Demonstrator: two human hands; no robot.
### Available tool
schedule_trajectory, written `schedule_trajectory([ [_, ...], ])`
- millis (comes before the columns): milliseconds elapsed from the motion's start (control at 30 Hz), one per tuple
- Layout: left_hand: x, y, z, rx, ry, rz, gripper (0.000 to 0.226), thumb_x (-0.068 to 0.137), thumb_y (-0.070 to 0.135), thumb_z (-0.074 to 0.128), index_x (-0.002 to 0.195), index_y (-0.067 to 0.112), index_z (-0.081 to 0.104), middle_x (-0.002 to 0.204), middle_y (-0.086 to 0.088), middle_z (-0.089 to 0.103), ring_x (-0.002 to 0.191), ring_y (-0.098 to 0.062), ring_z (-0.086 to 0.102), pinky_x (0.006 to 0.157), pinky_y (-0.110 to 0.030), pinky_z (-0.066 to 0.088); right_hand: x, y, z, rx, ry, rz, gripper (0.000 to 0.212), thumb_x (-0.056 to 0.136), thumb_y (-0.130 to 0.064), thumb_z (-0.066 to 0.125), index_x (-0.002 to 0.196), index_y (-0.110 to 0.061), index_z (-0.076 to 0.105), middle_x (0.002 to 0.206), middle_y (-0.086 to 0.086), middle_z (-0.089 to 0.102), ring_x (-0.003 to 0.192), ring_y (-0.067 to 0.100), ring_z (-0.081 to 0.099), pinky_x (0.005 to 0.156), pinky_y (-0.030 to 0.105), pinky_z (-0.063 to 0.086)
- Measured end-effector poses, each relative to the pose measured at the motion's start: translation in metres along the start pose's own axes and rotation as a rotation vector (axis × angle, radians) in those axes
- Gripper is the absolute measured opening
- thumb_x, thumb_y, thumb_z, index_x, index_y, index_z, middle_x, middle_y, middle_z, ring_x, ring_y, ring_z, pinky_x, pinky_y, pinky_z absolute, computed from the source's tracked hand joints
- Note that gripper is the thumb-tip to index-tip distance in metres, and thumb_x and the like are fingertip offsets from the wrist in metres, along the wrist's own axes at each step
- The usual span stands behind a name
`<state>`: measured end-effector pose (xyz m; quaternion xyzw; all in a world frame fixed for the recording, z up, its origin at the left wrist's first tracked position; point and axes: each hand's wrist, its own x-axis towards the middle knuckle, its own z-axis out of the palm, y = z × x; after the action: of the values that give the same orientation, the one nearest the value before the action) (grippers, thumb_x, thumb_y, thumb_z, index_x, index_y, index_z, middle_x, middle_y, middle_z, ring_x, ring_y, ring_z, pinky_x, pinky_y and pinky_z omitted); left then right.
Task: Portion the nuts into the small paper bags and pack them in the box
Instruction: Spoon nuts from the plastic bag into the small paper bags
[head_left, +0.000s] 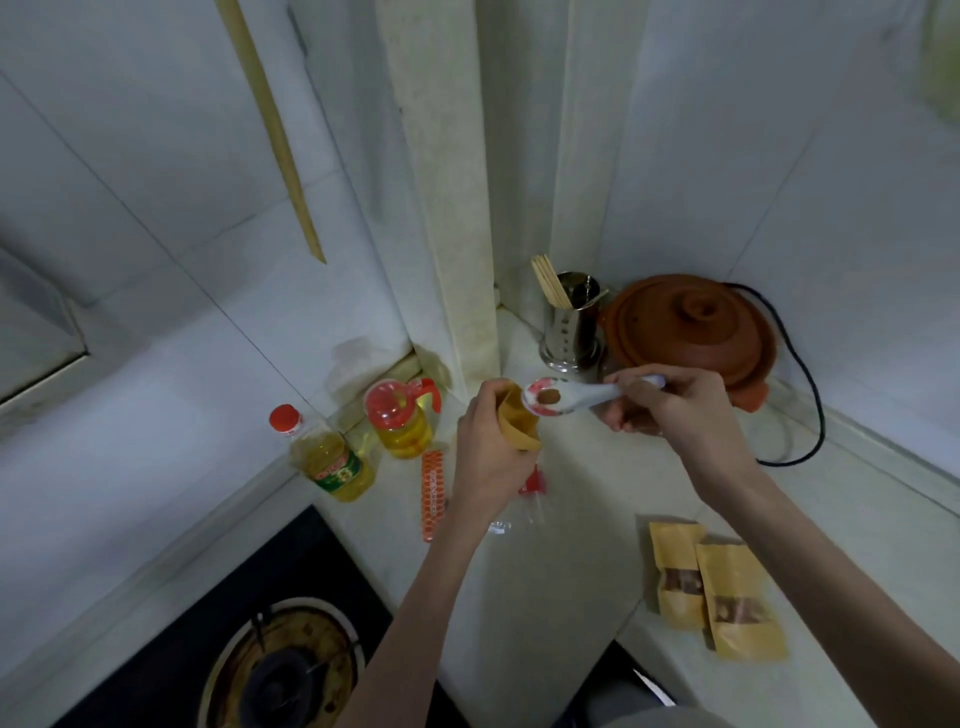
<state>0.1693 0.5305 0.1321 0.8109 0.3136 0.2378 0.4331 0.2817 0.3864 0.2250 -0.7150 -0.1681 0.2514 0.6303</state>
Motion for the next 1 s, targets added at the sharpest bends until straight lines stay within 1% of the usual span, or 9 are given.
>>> schedule_trajectory([
  [133,-0.003,0.02,-0.006,-0.005,0.001,0.037,0.05,0.071,0.015,0.071,0.111,0.032,0.047,0.099,0.006,0.061,0.093,-0.02,0.06,0.08,-0.048,0.053,-0.017,-0.018,-0.001,-0.077,0.05,-0.083,0.017,0.09,0.0,0.055,0.085,0.0,0.071,0.052,0.006,0.067,0.043,0.007,0.058,0.044,0.011,0.044],
  [300,-0.007,0.038,-0.014,0.023,0.03,0.084,0.051,0.07,0.018,0.073,0.113,0.03,0.047,0.099,0.006,0.062,0.092,-0.019,0.061,0.08,-0.049,0.053,-0.034,-0.035,-0.002,-0.156,0.075,-0.182,0.017,0.089,0.001,0.055,0.086,0.002,0.071,0.058,0.013,0.068,0.039,0.005,0.055,0.041,0.01,0.04],
  [500,-0.015,0.051,-0.019,0.024,0.048,0.095,0.055,0.073,0.017,0.077,0.118,0.027,0.047,0.106,0.006,0.061,0.099,-0.019,0.059,0.085,-0.047,0.053,-0.045,-0.045,-0.001,-0.29,0.103,-0.316,0.017,0.089,-0.002,0.056,0.085,-0.006,0.072,0.057,0.0,0.069,0.048,0.002,0.062,0.048,0.008,0.045],
  [633,-0.021,0.058,-0.017,0.015,0.058,0.098,0.056,0.073,0.017,0.076,0.118,0.03,0.045,0.105,0.006,0.06,0.099,-0.019,0.06,0.085,-0.047,0.054,-0.056,-0.05,0.001,-0.523,0.087,-0.554,0.015,0.088,-0.003,0.059,0.085,-0.01,0.072,0.056,-0.01,0.064,0.055,0.003,0.061,0.05,0.005,0.041],
  [733,-0.024,0.065,-0.012,-0.013,0.052,0.112,0.059,0.071,0.017,0.077,0.117,0.032,0.044,0.105,0.006,0.059,0.098,-0.017,0.06,0.084,-0.046,0.055,-0.064,-0.051,-0.003,-0.644,0.064,-0.704,0.011,0.087,-0.003,0.061,0.09,-0.007,0.071,0.059,-0.004,0.065,0.055,0.008,0.06,0.05,0.006,0.04],
  [800,-0.025,0.068,-0.009,-0.05,0.048,0.109,0.06,0.07,0.019,0.077,0.118,0.033,0.044,0.107,0.008,0.06,0.1,-0.015,0.059,0.086,-0.045,0.054,-0.067,-0.051,-0.008,-0.685,0.077,-0.754,0.013,0.087,-0.003,0.061,0.094,-0.007,0.071,0.062,0.0,0.066,0.05,0.01,0.058,0.051,0.01,0.042],
  [867,-0.026,0.071,-0.006,-0.079,0.04,0.113,0.061,0.069,0.02,0.077,0.117,0.036,0.044,0.107,0.01,0.06,0.1,-0.014,0.06,0.086,-0.044,0.055,-0.069,-0.049,-0.011,-0.723,0.059,-0.791,0.014,0.087,-0.003,0.061,0.096,-0.008,0.071,0.063,0.002,0.067,0.05,0.008,0.057,0.052,0.009,0.04],
  [933,-0.028,0.073,-0.003,-0.113,0.023,0.127,0.061,0.068,0.019,0.078,0.115,0.037,0.044,0.105,0.011,0.06,0.098,-0.013,0.061,0.084,-0.041,0.056,-0.069,-0.047,-0.014,-0.712,0.069,-0.806,0.014,0.086,-0.002,0.062,0.095,-0.008,0.071,0.064,0.002,0.067,0.054,0.008,0.056,0.053,0.006,0.039],
  [1000,-0.028,0.073,0.0,-0.143,0.013,0.137,0.06,0.069,0.016,0.078,0.117,0.033,0.045,0.106,0.011,0.061,0.1,-0.012,0.061,0.085,-0.035,0.056,-0.069,-0.045,-0.018,-0.626,0.138,-0.779,0.014,0.086,-0.001,0.062,0.094,-0.008,0.072,0.066,0.001,0.069,0.063,0.006,0.059,0.053,0.003,0.039],
])
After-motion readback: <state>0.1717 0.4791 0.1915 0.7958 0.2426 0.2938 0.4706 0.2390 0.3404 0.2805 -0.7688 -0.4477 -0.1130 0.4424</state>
